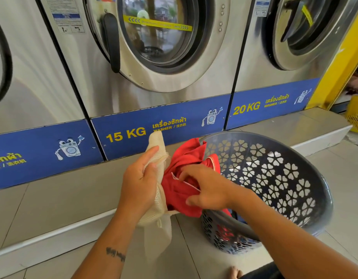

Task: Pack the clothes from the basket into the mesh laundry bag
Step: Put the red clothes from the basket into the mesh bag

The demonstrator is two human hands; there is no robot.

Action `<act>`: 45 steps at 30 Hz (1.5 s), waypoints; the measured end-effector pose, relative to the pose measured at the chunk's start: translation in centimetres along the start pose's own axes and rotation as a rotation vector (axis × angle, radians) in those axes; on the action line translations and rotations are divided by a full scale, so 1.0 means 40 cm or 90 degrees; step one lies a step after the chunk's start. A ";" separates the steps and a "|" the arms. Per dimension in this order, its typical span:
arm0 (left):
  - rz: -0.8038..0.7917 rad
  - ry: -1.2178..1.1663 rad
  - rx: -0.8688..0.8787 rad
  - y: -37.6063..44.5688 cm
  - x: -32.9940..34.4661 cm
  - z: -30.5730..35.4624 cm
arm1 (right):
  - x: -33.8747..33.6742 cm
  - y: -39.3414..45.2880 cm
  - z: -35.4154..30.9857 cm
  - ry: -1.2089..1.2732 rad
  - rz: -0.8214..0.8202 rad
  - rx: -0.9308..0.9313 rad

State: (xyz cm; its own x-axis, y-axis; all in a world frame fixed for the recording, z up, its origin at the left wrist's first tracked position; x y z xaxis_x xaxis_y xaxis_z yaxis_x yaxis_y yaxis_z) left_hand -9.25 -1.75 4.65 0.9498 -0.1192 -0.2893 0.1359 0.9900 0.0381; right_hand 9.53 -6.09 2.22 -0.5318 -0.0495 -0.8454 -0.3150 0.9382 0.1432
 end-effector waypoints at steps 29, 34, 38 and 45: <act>0.017 -0.174 -0.053 0.009 -0.027 0.024 | 0.031 0.058 -0.159 -0.070 0.203 0.044; -0.001 -0.234 -0.120 -0.040 -0.050 0.021 | 0.160 0.081 -0.151 -0.203 -0.004 -0.044; 0.059 -0.193 -0.104 -0.049 -0.109 0.021 | 0.194 0.095 -0.140 -0.285 -0.138 0.001; 0.056 -0.110 -0.107 -0.045 -0.133 -0.020 | 0.039 0.067 -0.123 -0.054 0.036 -0.030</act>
State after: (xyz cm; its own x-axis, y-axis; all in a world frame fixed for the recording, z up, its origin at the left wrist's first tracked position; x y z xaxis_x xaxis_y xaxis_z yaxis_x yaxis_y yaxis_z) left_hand -14.77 -2.85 5.36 0.9918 -0.0285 -0.1242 0.0150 0.9940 -0.1080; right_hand 3.98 -5.33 3.83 -0.4817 0.0336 -0.8757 -0.3245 0.9214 0.2138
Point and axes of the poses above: each hand's wrist, its own y-axis towards the middle knuckle, its own x-axis out of the palm, z = x × y, the point moved 2 cm from there along y, towards the middle knuckle, and after that the axes turned 11 degrees about -x, right-handed, at the moved point
